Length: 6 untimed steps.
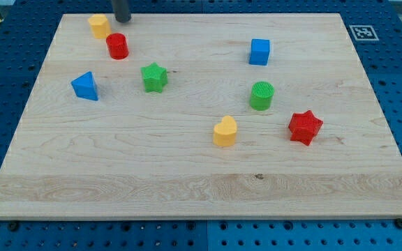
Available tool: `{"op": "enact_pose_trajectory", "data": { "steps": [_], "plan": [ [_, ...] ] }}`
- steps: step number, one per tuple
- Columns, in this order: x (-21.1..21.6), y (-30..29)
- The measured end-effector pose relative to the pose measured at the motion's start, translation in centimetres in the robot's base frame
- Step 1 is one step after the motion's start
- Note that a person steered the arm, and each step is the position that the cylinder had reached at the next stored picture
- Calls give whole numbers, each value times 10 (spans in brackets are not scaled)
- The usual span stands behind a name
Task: Move the yellow hexagon slightly left
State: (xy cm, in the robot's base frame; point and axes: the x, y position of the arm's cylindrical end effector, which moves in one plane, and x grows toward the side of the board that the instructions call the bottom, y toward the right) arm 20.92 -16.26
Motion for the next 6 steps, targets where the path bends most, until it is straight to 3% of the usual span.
{"op": "enact_pose_trajectory", "data": {
  "steps": [3, 5, 6],
  "plan": [
    [17, -49],
    [63, -19],
    [64, -51]
  ]
}}
